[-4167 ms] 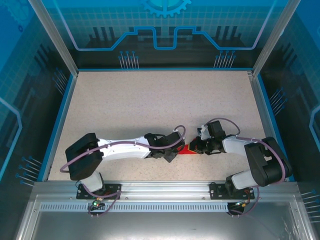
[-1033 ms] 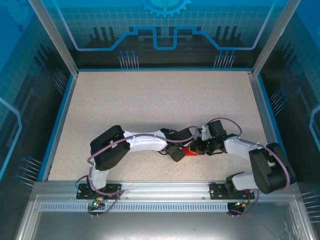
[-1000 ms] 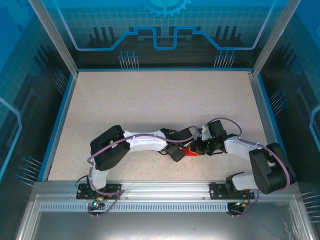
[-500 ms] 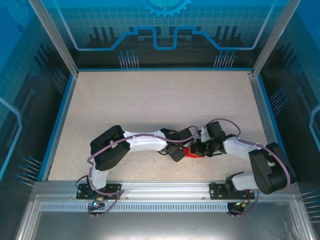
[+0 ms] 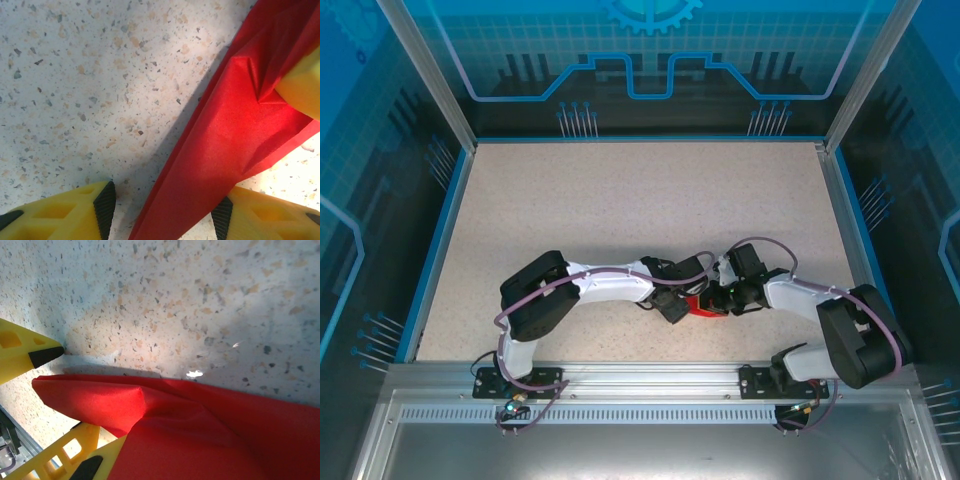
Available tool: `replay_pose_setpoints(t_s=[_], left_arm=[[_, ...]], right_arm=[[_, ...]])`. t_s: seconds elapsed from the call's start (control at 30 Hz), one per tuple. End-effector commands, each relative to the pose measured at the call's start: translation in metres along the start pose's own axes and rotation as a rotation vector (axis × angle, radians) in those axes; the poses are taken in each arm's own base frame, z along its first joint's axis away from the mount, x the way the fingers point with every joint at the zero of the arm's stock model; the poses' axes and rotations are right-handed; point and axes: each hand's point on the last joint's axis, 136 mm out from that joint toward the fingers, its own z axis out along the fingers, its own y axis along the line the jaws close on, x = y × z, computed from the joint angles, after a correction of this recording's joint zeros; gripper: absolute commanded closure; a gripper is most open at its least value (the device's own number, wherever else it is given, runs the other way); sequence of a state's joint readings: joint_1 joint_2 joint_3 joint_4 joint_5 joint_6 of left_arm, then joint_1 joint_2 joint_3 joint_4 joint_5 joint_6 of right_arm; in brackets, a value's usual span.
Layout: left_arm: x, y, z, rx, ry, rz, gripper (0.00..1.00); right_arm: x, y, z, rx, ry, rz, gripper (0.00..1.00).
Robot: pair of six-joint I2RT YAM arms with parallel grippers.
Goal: Fold a paper plane with a square sheet of paper (pick it up from the middle)
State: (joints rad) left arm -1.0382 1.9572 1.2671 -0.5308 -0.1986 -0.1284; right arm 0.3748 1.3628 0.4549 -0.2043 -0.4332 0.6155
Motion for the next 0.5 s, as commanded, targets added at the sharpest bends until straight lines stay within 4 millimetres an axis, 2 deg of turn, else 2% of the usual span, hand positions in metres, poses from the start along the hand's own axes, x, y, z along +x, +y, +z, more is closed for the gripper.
replay_pose_setpoints(t_s=[0.0, 0.47], left_arm=[[0.026, 0.035, 0.021, -0.154, 0.091, 0.002, 0.44], [0.031, 0.034, 0.028, -0.147, 0.113, 0.012, 0.44]], right_arm=[[0.03, -0.02, 0.003, 0.092, 0.096, 0.023, 1.0], [0.029, 0.0, -0.009, 0.043, 0.065, -0.01, 1.0]])
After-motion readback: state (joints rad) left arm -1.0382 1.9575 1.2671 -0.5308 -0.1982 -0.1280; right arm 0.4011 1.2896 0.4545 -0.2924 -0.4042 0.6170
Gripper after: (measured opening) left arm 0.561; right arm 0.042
